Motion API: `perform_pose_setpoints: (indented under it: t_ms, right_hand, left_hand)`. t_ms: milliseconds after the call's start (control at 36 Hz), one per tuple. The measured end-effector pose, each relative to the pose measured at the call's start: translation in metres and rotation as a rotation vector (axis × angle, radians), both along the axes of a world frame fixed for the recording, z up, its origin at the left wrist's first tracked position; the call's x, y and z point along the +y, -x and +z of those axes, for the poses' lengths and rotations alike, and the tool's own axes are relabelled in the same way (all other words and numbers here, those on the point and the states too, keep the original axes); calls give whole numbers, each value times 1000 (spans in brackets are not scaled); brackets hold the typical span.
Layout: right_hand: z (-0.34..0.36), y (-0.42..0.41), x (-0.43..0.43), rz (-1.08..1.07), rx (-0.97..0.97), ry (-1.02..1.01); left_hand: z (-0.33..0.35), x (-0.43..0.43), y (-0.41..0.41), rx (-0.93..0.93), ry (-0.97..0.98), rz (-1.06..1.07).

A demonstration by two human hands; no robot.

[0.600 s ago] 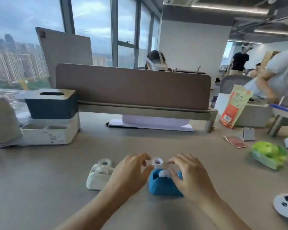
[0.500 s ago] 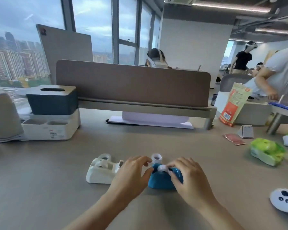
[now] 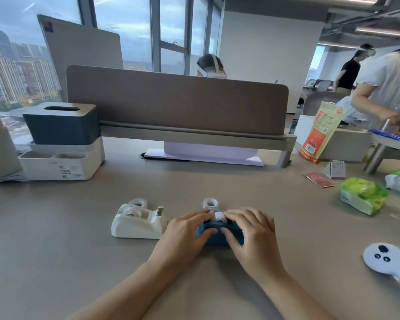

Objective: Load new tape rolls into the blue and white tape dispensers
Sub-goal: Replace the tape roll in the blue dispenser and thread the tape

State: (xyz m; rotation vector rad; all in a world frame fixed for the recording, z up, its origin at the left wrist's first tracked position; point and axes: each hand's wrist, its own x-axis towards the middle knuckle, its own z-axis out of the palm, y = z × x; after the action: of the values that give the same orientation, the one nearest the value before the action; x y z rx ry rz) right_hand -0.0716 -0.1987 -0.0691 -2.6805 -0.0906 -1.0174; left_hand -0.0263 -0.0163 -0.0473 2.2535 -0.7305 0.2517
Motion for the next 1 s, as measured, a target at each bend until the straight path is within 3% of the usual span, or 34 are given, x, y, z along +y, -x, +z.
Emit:
perform_pose_setpoints:
  t_ms: [583,1000]
  right_hand:
    - [-8,-11,1,35,-69,-98]
    - [2,-12,10,59,-112,-249]
  left_hand:
    - [-12,1,-10,4,104,-20]
    - [-4,-5,-6,86,387,-7]
